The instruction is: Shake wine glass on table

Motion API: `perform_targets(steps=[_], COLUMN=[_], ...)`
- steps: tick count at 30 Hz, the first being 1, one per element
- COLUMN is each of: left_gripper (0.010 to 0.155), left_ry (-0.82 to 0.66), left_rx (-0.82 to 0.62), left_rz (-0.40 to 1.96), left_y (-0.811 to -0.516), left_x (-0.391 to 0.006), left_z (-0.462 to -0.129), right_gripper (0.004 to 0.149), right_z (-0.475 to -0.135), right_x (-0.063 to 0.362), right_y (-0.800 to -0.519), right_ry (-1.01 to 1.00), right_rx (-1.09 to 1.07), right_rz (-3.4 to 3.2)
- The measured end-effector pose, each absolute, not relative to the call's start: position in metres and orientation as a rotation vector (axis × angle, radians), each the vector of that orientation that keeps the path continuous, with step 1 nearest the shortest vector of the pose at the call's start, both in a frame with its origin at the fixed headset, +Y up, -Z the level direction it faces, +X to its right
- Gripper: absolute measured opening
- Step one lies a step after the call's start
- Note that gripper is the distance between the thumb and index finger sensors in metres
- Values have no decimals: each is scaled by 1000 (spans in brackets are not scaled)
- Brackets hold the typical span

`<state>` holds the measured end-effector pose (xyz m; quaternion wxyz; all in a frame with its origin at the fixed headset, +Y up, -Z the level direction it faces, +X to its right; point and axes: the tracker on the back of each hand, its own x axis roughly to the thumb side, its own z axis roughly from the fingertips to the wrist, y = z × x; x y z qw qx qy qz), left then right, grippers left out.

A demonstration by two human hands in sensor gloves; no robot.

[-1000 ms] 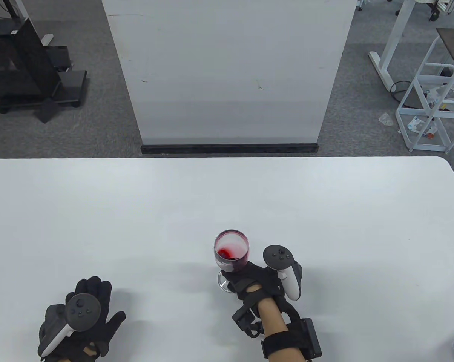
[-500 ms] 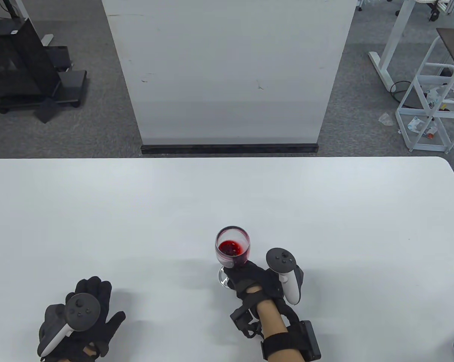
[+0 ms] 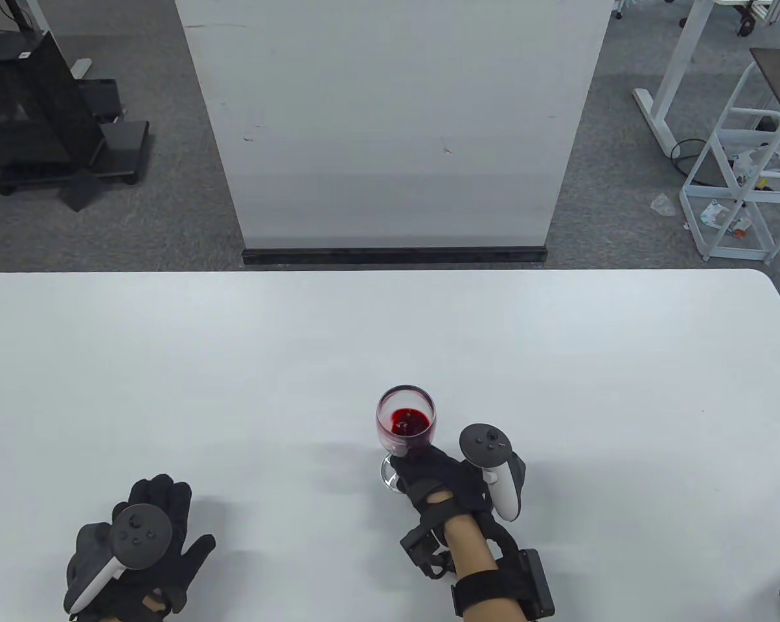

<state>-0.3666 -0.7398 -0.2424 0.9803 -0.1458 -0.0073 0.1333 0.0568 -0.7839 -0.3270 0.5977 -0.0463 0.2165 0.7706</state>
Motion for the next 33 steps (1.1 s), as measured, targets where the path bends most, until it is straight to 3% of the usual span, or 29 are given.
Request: perform_targets(steps=[11, 15, 20, 23, 28, 33], left_gripper=[80, 80, 79, 80, 79, 80], left_ry=[-15, -11, -13, -13, -12, -12], left_rx=[-298, -289, -302, -293, -302, -299], left_rz=[267, 271, 266, 271, 273, 272], left_y=[-741, -740, -742, -741, -741, -742], left_x=[-367, -368, -367, -367, -368, -368], left_z=[-243, -242, -243, -243, -243, -243], right_gripper=[54, 56, 54, 56, 55, 57], right_z=[-330, -329, -331, -329, -331, -328], right_x=[56, 59, 62, 61, 61, 59], right_y=[-777, -784, -778, -785, -780, -788], right_ry=[590, 496, 603, 496, 600, 517], right_rx=[-46, -100, -46, -108, -48, -114], right_rz=[1891, 1833, 1888, 1824, 1865, 1781])
